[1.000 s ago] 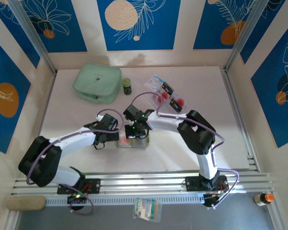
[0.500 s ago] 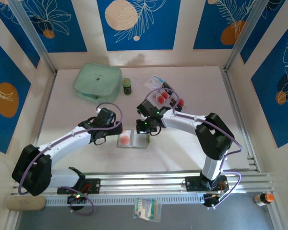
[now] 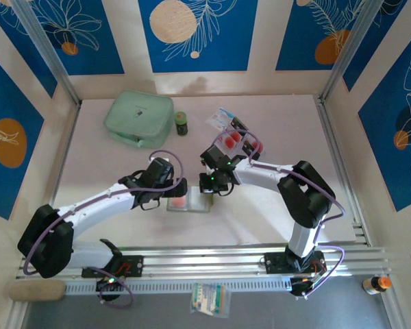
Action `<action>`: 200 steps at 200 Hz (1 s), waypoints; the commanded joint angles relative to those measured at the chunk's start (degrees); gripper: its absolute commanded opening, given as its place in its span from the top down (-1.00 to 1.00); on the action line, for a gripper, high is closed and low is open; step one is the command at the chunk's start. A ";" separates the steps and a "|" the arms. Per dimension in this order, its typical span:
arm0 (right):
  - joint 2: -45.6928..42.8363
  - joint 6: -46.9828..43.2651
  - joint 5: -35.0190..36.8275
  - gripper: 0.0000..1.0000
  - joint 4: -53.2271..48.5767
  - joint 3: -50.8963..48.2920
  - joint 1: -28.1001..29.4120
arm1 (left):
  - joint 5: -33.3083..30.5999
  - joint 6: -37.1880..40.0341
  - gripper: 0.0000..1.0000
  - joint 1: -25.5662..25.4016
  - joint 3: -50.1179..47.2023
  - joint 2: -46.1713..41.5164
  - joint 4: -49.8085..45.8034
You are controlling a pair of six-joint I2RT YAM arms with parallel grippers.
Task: Put the credit cards into the card holder
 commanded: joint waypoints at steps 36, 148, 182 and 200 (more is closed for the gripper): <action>2.43 -0.89 -2.27 0.90 0.62 -0.32 -0.85 | -0.43 -0.74 -0.99 -2.86 0.39 4.32 2.10; 6.75 0.62 -7.25 0.94 2.29 2.06 -0.29 | -0.63 0.15 -1.00 -3.75 -1.97 7.72 5.40; 6.72 1.28 -7.89 0.95 2.83 2.04 -0.29 | -0.81 0.25 -1.00 -3.83 -2.49 8.75 6.06; 6.72 1.62 -8.36 0.95 3.18 2.09 -0.29 | -0.81 0.27 -1.00 -3.86 -2.51 8.91 6.03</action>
